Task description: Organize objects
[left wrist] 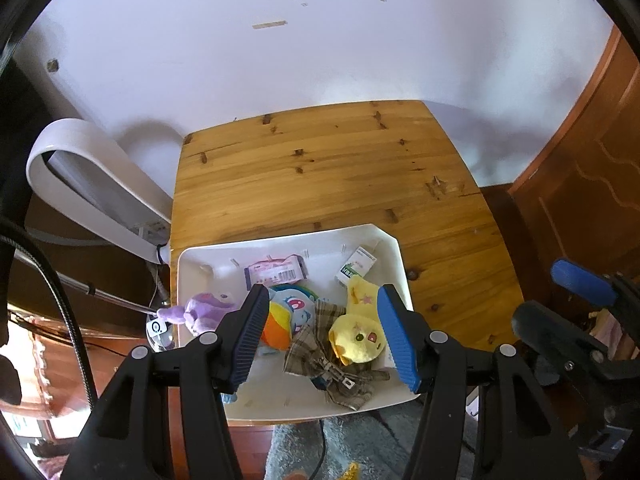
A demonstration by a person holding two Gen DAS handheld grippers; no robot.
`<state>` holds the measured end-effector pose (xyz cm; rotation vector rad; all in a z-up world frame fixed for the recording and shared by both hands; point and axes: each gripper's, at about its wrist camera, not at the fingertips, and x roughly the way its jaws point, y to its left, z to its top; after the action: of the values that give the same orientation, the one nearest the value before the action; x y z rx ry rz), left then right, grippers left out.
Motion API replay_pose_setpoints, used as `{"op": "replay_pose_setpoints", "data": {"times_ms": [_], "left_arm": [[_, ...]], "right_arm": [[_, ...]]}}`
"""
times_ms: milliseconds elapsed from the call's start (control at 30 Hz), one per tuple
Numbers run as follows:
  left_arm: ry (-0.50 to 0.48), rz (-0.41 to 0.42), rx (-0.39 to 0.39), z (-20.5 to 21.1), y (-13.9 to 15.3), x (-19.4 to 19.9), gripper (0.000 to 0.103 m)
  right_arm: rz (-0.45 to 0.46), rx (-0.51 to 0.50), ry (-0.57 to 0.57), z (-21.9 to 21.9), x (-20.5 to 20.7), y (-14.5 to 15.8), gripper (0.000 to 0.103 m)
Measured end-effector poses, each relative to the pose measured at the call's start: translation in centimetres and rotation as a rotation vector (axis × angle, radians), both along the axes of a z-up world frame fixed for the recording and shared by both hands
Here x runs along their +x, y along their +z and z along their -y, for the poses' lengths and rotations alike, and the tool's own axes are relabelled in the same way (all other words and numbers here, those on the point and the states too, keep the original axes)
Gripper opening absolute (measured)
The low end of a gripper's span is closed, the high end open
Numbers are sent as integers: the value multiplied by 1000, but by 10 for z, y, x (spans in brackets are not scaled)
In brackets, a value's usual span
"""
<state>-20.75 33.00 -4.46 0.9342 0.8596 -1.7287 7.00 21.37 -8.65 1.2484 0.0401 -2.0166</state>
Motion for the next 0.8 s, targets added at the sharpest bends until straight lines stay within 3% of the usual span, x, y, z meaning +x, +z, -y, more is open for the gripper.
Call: {"op": "replay_pose_setpoints", "data": {"times_ms": [533,800], "left_arm": [[100,-35,-41,-39,28,23,61],[172,-39,-99,-57,42,31,61]], "right_arm": [[-72,46,1,-7,27,34,75],[-79,67,-22,-15,33,34,75]]}}
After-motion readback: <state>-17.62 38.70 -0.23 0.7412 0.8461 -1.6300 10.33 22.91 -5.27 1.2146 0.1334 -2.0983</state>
